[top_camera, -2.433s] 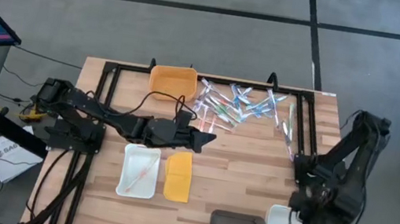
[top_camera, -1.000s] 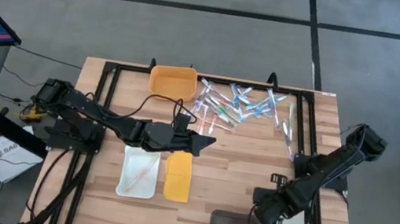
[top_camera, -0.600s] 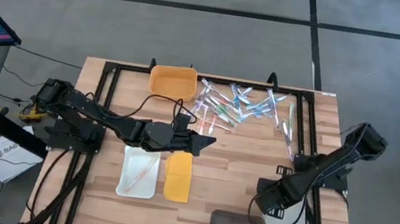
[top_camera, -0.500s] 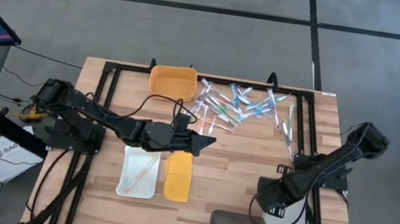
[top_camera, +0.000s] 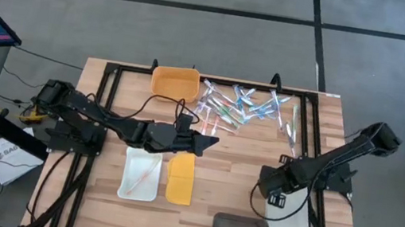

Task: Pick & Place Toothbrushes
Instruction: Adjust the right white bin to the bottom right of the table, then move the black bin to the bottom right of the table

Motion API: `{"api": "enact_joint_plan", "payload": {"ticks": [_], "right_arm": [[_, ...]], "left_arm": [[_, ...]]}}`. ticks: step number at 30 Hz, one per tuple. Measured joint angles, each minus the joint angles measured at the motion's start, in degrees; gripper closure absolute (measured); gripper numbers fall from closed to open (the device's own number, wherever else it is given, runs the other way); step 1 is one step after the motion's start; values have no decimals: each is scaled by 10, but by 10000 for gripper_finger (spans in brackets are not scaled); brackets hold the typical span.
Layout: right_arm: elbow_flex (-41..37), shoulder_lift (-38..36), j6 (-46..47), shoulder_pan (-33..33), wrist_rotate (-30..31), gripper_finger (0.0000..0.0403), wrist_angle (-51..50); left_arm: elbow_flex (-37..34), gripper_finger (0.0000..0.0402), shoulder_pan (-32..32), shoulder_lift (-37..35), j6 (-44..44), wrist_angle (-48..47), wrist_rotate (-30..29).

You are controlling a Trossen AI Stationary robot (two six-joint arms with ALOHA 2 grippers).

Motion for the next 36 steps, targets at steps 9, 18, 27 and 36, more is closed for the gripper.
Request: {"api": "enact_joint_plan", "payload": {"ticks": [9,18,27,36], "right_arm": [[88,-76,30,-10,0,403,-40],[158,-74,98,71,-1,403,131],[157,37,120,141,-19,403,185],[157,123,148,176,-44,403,226]], "left_arm": [[0,394,-3,0,0,2,0],[0,394,-5,0,0,3,1],[0,394,-18,0,0,4,-4],[0,394,-33,0,0,4,-18]]}}
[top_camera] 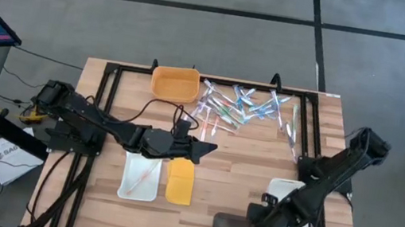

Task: Pick & Place Toothbrushes
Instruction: Move the black bin to the bottom right of the table

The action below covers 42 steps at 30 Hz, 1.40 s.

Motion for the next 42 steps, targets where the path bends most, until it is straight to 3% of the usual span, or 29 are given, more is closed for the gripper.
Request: {"api": "enact_joint_plan", "payload": {"ticks": [11,29,42], "right_arm": [[0,66,4,-6,-3,403,3],[0,68,26,-44,46,403,-47],[0,68,6,-85,49,403,-67]], "left_arm": [[0,394,-11,0,0,-1,-8],[0,394,-19,0,0,-1,-12],[0,394,-19,0,0,-1,-19]]}}
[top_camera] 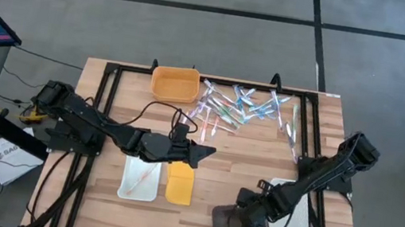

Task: Pick & Place Toothbrushes
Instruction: Move the black bin to the bottom right of the table

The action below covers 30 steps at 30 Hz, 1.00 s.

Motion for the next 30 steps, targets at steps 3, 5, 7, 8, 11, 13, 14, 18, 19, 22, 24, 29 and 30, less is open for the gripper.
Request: {"api": "enact_joint_plan", "payload": {"ticks": [3,5,7,8,11,13,14,18,19,22,24,29,30], "right_arm": [[0,0,-9,-12,0,403,-12],[0,0,-9,-19,0,403,-23],[0,0,-9,-26,0,403,-33],[0,0,-7,-29,0,403,-40],[0,0,0,-41,0,403,-58],[0,0,0,-48,0,403,-67],[0,0,0,-53,0,403,-70],[0,0,4,-68,0,403,-77],[0,0,6,-72,0,403,-81],[0,0,7,-84,3,403,-92],[0,0,7,-91,8,403,-103],[0,0,6,-100,25,403,-145],[0,0,6,-102,26,403,-150]], "left_arm": [[0,394,0,0,0,0,-2],[0,394,0,0,0,0,-3],[0,394,0,0,0,0,-3],[0,394,0,0,0,0,-3],[0,394,0,0,3,0,-3],[0,394,0,0,3,0,-3],[0,394,0,0,3,0,-3],[0,394,0,0,4,0,-3],[0,394,0,0,4,0,-3],[0,394,0,0,5,0,-3],[0,394,0,0,5,0,-3],[0,394,0,0,5,0,-3],[0,394,0,0,5,0,-3]]}}
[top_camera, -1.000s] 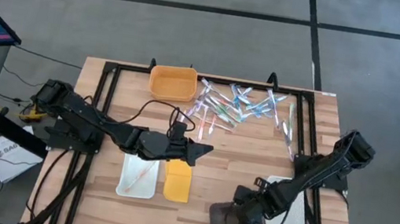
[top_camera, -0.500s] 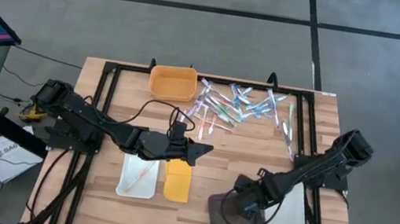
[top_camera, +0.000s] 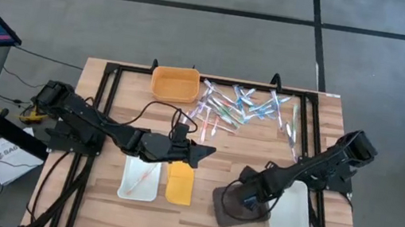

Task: Pick & Place Toothbrushes
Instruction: Move the black bin to the bottom right of the table

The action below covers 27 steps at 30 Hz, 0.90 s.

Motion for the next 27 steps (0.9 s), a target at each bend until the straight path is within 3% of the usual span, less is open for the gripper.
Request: {"api": "enact_joint_plan", "payload": {"ticks": [27], "right_arm": [[0,0,49,10,3,403,-82]], "left_arm": [[0,394,4,0,0,0,0]]}}
